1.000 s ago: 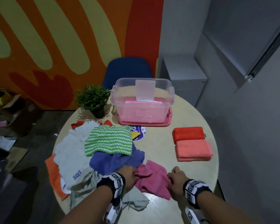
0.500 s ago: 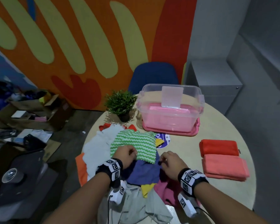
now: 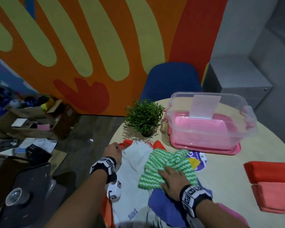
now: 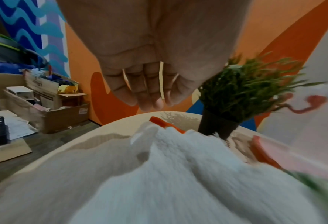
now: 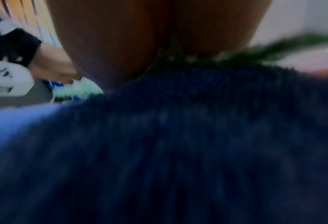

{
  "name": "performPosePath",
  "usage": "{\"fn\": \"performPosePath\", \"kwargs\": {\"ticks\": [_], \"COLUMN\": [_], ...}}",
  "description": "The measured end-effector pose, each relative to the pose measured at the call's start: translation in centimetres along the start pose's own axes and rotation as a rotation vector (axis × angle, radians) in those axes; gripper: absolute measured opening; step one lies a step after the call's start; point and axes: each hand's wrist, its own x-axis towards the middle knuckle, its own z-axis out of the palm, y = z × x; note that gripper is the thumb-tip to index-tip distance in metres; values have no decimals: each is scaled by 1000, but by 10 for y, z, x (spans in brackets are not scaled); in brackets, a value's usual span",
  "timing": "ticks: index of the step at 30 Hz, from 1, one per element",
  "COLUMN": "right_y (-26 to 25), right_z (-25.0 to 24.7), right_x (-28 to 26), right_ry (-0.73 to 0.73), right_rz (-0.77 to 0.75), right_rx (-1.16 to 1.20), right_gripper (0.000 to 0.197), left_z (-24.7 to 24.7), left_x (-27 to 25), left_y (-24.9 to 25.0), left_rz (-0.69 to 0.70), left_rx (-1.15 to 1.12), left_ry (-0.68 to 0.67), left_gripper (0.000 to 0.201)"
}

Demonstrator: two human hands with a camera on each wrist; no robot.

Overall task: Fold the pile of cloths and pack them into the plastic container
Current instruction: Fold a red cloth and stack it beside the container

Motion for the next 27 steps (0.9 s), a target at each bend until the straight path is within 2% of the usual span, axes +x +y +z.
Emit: {"fn": "performPosePath", "kwargs": {"ticks": [2, 6, 9, 10, 13, 16, 20, 23, 25, 27], "right_y": [0, 6, 5, 4, 3, 3, 3, 5, 6, 6], "right_z": [14, 16, 13, 13, 15, 15, 6, -6, -23, -44], "right_x": [-5, -5, -5, -5, -4, -4, -9, -14, -22, -35], "right_ry": [-3, -18, -2, 6, 19, 36, 41, 15, 13, 82], "right_rz": [22, 44, 50, 53, 59, 55, 40, 35, 47, 62], "right_rx": [8, 60, 80, 90, 98, 93, 85, 110, 170, 282], "right_gripper": [67, 58, 58, 58, 58, 59, 60, 63, 62, 55], "left_z": [2, 14, 21, 21, 17, 1, -38, -77, -105, -129], "left_x": [27, 62, 64, 61, 49, 32, -15, -60, -87, -110], "left_y": [-4, -8, -1, 2, 14, 27, 59, 90, 111, 131], "left_rz": [-39, -47, -7, 12, 59, 199, 510, 688, 758, 828], "left_rx": [-57, -77, -37, -62, -157, -239, -285, -353, -398, -392], "left_ry": [-26, -139, -195, -183, -104, -28, 32, 171, 258, 341], "left_gripper": [21, 47, 40, 41, 18, 11, 14, 15, 12, 11]}}
